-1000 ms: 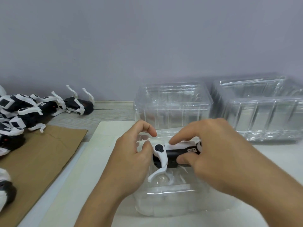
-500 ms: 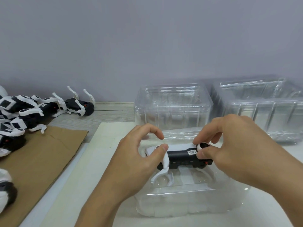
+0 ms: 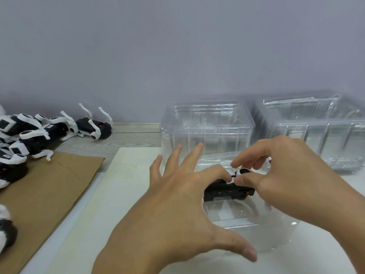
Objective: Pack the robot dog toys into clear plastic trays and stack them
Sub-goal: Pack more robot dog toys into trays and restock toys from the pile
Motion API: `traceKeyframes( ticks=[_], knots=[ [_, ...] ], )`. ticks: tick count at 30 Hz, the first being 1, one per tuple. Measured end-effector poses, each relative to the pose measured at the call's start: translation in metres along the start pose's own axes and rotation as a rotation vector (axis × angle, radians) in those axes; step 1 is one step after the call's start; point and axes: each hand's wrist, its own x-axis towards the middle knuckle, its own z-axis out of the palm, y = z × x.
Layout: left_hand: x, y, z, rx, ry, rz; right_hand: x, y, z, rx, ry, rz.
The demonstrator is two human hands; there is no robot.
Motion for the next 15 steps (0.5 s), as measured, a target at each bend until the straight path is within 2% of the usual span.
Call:
traceKeyframes(
  ticks=[9, 15],
  knots=[
    [-0.001, -0.002, 0.006, 0.133, 0.149, 0.057, 0.001, 0.0, -0.001, -0.001, 0.049, -0.061],
    [-0.002, 0.007, -0.004, 0.199, 0.282, 0.163, 0.003, -0.006, -0.023, 0.254, 0.409, -0.107]
  ],
)
